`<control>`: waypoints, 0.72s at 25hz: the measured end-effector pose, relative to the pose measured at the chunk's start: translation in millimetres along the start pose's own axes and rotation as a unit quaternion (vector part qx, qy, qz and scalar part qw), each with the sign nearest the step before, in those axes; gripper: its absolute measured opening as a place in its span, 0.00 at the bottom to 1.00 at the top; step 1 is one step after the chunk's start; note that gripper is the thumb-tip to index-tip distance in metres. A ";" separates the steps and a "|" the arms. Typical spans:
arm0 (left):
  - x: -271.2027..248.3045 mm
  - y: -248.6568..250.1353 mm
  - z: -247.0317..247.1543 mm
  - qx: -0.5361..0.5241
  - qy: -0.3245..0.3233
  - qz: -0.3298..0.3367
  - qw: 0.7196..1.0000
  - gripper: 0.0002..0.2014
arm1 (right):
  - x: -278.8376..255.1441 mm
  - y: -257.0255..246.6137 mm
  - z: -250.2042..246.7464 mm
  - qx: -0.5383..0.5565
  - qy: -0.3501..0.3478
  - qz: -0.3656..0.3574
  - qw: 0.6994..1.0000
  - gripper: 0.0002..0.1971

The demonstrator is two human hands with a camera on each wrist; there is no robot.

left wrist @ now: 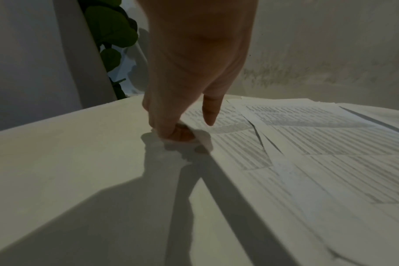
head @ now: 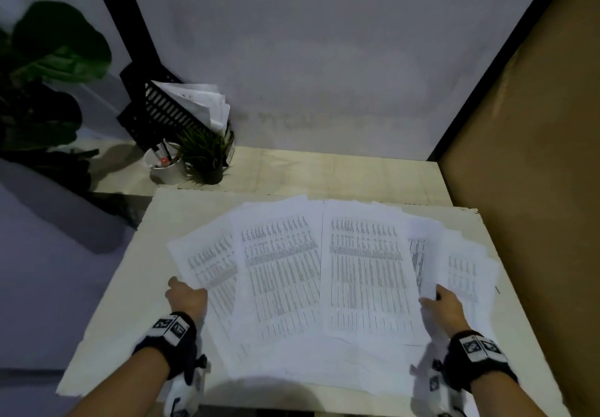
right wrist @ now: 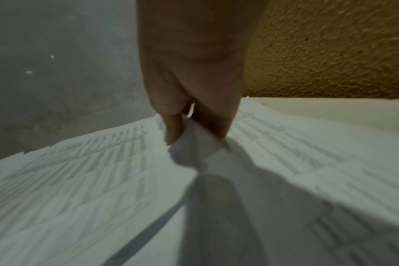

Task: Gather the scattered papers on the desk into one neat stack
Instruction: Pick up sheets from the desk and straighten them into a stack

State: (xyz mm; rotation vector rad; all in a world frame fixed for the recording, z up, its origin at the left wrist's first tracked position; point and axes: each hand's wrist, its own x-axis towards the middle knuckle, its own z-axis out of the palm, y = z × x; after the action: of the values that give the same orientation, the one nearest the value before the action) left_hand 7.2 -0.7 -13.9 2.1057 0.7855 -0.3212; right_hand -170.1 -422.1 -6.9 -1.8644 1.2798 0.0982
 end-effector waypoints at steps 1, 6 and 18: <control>3.0 0.2 -1.1 -0.037 -0.007 0.027 0.999 0.28 | 5.6 0.2 -3.8 -0.013 -0.029 -0.008 0.999 0.16; -3.9 11.3 -2.4 -0.088 -0.188 0.145 0.967 0.21 | -1.3 -25.3 15.9 -0.002 -0.060 -0.043 0.997 0.31; 30.6 2.6 17.1 -0.189 -0.333 -0.010 0.924 0.20 | -8.6 -59.1 68.8 -0.056 -0.226 -0.004 0.972 0.22</control>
State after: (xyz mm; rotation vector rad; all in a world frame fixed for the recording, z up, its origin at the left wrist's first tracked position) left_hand 33.3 -2.5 -37.4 1.4769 0.4129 -0.7800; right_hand -101.2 -362.6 -11.3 -1.8033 0.9639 0.5688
